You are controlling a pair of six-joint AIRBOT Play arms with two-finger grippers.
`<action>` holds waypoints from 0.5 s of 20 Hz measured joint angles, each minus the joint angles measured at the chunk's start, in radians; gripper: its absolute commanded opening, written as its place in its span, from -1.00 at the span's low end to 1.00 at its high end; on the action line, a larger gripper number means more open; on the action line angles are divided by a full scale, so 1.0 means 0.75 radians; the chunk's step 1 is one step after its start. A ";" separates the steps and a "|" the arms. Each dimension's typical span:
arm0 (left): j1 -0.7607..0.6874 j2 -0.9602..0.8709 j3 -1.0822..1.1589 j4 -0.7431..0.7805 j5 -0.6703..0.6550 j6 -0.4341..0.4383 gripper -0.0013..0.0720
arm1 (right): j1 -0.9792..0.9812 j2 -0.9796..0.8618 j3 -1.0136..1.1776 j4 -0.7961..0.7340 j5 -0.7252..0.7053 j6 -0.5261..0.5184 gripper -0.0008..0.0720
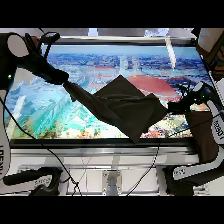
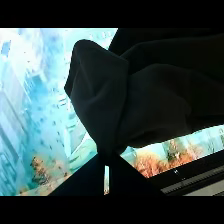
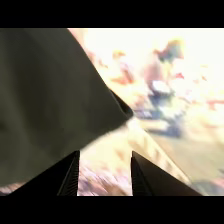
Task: Fold the shirts.
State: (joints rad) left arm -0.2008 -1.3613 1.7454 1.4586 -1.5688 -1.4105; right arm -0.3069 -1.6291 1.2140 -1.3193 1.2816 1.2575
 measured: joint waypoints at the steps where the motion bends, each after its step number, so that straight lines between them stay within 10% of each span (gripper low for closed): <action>1: 0.000 0.000 0.000 0.000 0.001 -0.001 -0.94 | 0.000 -0.005 -0.001 0.033 -0.025 0.001 0.06; 10: 0.000 0.000 0.000 -0.001 -0.011 -0.006 -0.94 | -0.004 -0.057 0.001 0.052 -0.080 0.036 0.06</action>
State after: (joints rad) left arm -0.2008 -1.3613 1.7454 1.4582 -1.5768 -1.4151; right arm -0.3096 -1.6722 1.2144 -1.2800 1.2213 1.2842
